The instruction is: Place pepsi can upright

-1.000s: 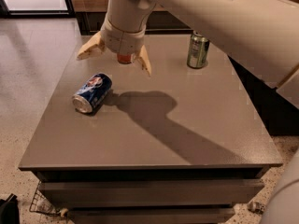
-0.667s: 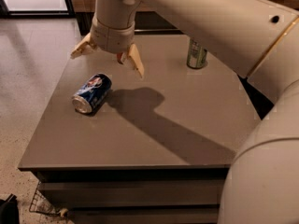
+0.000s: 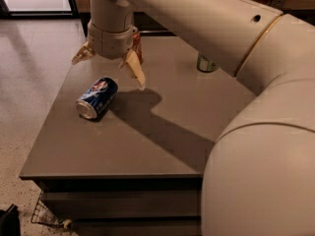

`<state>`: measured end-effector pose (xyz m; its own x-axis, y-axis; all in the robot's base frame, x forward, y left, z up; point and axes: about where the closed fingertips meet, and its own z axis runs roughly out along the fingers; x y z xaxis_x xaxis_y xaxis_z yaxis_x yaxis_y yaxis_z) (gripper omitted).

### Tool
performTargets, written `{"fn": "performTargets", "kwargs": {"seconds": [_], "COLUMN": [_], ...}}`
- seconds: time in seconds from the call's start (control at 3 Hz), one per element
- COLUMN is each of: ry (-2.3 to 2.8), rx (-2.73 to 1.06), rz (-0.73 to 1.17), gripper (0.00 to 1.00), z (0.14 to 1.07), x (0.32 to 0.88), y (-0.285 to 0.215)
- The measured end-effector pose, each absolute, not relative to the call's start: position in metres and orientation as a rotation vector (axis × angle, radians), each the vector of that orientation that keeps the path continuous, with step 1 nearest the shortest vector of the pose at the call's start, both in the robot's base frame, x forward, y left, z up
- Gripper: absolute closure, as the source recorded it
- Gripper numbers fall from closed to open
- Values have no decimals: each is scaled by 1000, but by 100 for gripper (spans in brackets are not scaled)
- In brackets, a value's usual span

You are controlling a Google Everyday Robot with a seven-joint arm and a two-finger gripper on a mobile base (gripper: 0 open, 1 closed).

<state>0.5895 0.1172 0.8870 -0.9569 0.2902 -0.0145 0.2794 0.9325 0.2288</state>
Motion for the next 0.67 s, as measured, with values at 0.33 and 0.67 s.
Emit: {"fn": "performTargets", "kwargs": {"seconds": [0.33, 0.67], "ry": [3051, 3063], "rx": [471, 404], "rz": [397, 424], "gripper": [0, 0], "z": [873, 859], "x": [578, 572], "y": [122, 148]}}
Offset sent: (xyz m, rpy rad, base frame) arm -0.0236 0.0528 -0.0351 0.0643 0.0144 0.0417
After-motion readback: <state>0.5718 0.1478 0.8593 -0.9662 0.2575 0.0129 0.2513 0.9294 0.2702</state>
